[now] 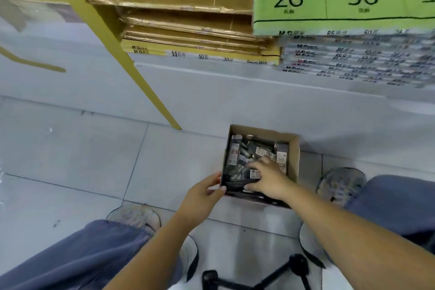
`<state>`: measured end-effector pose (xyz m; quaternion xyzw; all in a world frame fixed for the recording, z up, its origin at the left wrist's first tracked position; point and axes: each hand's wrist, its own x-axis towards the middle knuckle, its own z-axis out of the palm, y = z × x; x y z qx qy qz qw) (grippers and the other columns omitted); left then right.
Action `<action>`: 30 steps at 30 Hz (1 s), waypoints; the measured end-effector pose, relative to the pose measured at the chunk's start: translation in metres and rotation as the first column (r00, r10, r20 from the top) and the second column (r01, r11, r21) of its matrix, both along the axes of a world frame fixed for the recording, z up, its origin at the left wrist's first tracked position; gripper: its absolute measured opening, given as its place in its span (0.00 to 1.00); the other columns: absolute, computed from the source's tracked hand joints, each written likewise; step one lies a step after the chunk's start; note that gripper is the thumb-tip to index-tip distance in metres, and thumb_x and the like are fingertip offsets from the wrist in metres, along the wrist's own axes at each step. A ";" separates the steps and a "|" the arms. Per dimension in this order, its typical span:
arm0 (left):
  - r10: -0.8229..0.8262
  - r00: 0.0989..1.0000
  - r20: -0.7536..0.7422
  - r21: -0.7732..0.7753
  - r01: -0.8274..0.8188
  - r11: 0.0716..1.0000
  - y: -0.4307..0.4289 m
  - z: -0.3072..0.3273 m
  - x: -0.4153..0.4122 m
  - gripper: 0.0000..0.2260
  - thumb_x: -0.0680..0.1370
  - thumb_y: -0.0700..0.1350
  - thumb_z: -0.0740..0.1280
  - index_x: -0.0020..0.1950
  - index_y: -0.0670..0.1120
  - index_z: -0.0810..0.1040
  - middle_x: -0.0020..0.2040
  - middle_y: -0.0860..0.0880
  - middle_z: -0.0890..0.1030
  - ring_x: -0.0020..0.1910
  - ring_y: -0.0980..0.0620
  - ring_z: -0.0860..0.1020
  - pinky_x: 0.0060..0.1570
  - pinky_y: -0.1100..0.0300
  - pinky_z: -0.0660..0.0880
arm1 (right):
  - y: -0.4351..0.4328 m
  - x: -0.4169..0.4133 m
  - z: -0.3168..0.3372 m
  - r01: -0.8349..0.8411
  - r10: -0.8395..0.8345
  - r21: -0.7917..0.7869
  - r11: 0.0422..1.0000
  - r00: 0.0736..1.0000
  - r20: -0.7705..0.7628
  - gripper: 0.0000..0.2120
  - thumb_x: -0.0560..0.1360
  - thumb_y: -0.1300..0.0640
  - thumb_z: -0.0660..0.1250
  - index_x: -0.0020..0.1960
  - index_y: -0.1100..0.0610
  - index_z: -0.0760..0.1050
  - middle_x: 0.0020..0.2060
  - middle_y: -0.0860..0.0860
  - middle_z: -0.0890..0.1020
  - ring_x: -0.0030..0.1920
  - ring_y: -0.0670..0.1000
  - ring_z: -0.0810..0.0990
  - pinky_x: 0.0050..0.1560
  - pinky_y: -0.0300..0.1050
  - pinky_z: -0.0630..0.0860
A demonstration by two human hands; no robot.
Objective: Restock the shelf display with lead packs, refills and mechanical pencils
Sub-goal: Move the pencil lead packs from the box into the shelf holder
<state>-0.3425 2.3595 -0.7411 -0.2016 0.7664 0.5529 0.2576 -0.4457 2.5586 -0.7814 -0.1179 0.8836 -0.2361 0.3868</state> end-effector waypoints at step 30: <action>-0.029 0.999 0.014 -0.061 0.030 0.998 0.003 0.001 -0.002 0.16 0.83 0.49 0.63 0.67 0.65 0.69 0.66 0.59 0.75 0.57 0.66 0.76 0.56 0.67 0.72 | -0.011 -0.013 0.028 0.379 -0.326 -0.367 0.849 0.924 0.200 0.20 0.77 0.50 0.66 0.68 0.43 0.68 0.58 0.40 0.70 0.61 0.43 0.70 0.51 0.39 0.72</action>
